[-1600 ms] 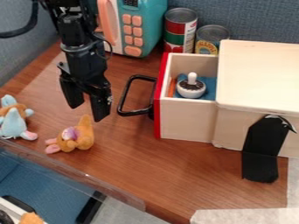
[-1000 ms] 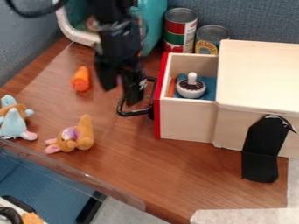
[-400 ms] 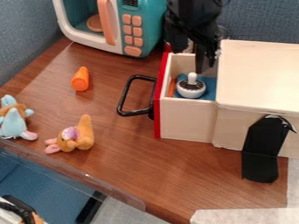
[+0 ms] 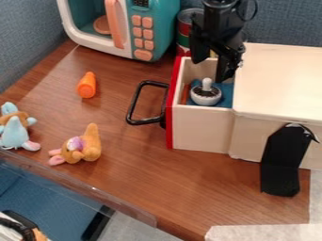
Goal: Coloca un objeto encima del gavetero
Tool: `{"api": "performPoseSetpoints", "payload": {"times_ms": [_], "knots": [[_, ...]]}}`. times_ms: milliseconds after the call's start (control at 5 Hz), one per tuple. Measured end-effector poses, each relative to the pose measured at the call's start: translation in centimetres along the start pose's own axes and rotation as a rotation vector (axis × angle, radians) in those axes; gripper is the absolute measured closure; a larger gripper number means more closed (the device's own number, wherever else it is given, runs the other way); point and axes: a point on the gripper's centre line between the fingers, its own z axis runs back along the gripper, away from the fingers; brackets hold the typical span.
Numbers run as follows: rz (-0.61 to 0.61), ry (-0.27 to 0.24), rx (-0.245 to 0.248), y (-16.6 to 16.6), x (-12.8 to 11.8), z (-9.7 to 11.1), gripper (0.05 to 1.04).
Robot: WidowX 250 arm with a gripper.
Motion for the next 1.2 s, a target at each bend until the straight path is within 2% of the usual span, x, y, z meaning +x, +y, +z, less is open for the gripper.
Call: {"api": "performPoseSetpoints", "payload": {"times_ms": [200, 400, 800, 1200], "knots": [[-0.012, 0.009, -0.007, 0.2, 0.7, -0.5, 0.084], [-0.026, 0.05, -0.05, 0.0, 0.3, -1.9, 0.089], [-0.043, 0.047, -0.086, -0.5, -0.2, -2.2, 0.118], [-0.054, 0.057, -0.102, -0.6, -0.5, -2.3, 0.718]]}}
